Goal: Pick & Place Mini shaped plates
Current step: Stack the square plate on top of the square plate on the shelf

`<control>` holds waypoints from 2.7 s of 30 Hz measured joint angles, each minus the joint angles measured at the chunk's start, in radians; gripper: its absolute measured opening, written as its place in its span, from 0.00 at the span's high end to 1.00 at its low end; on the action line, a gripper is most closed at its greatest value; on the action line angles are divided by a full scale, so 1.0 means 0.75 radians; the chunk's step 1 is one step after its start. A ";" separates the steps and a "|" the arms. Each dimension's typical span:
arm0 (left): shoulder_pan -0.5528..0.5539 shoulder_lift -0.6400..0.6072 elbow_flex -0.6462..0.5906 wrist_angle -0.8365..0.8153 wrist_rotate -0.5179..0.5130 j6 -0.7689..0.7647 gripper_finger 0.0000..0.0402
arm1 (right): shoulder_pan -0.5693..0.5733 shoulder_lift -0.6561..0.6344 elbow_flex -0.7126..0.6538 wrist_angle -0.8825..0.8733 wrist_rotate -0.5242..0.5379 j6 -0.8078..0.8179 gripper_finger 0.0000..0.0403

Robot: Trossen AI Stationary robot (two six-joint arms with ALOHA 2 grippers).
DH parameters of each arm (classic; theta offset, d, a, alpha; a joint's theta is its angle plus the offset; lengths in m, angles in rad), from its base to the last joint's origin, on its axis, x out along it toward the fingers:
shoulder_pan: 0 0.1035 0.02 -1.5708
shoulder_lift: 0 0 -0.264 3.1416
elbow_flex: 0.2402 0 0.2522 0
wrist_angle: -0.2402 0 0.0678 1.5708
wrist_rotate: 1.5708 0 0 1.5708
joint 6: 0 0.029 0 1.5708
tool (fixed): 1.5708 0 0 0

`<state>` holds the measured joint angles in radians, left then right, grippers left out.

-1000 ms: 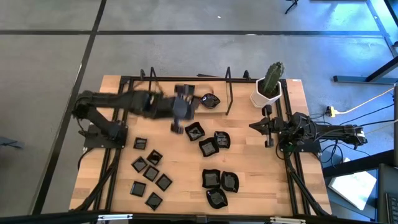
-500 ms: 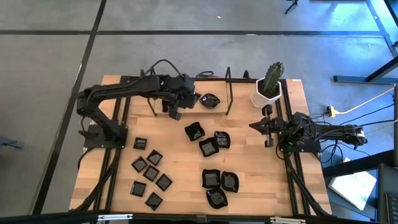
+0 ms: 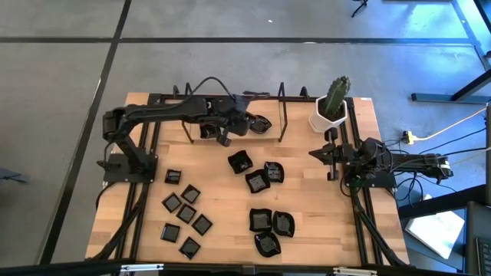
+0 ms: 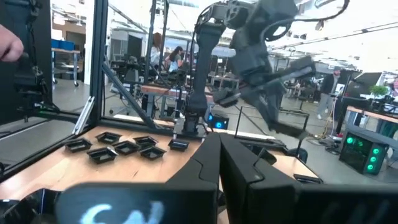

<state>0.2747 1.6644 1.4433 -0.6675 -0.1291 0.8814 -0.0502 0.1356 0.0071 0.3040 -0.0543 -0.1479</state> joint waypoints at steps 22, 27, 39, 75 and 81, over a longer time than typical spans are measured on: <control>0.232 0.122 -0.001 -0.010 0.061 -0.066 0.99 | 0.000 0.002 0.000 -0.003 0.000 -0.013 0.99; 0.232 0.171 -0.001 -0.011 0.061 -0.066 0.99 | 0.000 0.002 0.000 -0.003 0.000 -0.013 0.99; 0.249 0.319 -0.001 0.064 0.049 0.040 0.99 | -0.001 0.002 0.000 -0.003 0.000 -0.013 0.99; 0.398 0.240 0.001 -0.058 0.021 0.049 0.99 | 0.000 0.002 0.000 -0.044 0.000 -0.014 0.99; 0.413 0.249 0.000 -0.090 0.021 0.029 0.99 | 0.000 0.002 0.000 -0.043 0.000 -0.014 0.99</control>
<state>0.5846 1.8509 1.4436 -0.7349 -0.1135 0.9031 -0.0502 0.1371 0.0071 0.2714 -0.0544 -0.1581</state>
